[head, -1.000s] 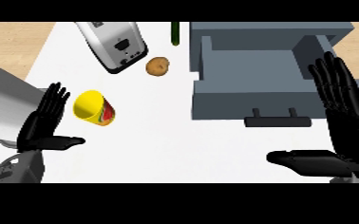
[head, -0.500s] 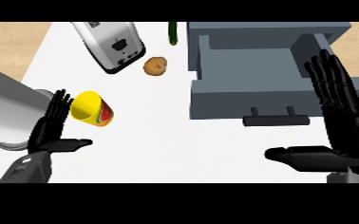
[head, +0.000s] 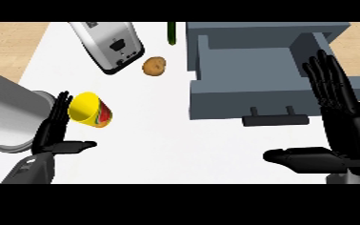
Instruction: Pick up the cup, place it into the drawer and close the drawer
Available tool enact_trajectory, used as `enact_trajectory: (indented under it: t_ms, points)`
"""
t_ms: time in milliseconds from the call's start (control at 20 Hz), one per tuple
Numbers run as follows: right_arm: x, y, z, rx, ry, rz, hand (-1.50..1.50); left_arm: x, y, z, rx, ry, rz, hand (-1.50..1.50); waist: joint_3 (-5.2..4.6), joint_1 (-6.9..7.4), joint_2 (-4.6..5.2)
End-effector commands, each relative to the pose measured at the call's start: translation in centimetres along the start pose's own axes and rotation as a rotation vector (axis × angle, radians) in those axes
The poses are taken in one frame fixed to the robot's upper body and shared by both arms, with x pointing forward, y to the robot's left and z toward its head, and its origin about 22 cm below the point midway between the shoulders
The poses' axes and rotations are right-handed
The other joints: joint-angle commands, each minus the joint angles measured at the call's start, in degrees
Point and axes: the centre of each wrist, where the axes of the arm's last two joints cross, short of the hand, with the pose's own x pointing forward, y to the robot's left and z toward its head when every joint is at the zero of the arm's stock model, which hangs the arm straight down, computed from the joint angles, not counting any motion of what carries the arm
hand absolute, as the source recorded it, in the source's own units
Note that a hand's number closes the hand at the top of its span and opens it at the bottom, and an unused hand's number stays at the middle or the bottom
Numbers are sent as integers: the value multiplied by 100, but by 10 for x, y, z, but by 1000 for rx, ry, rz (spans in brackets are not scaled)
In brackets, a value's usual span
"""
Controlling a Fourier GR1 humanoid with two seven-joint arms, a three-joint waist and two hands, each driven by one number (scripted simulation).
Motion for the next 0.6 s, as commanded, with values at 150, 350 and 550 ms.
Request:
enact_trajectory:
  t_ms: [150,350,550]
  points:
    - [7,-2,-12,7,-8,-21,-150,-4,-7,0,-51,-67,92,-150,-1,9,0]
    - [-3,-6,-2,13,-10,-6,-150,8,-1,-14,-70,-100,109,-150,-2,-23,9]
    - [-2,5,0,14,3,-17,-150,6,-8,-17,-77,-103,158,-150,-10,-57,27]
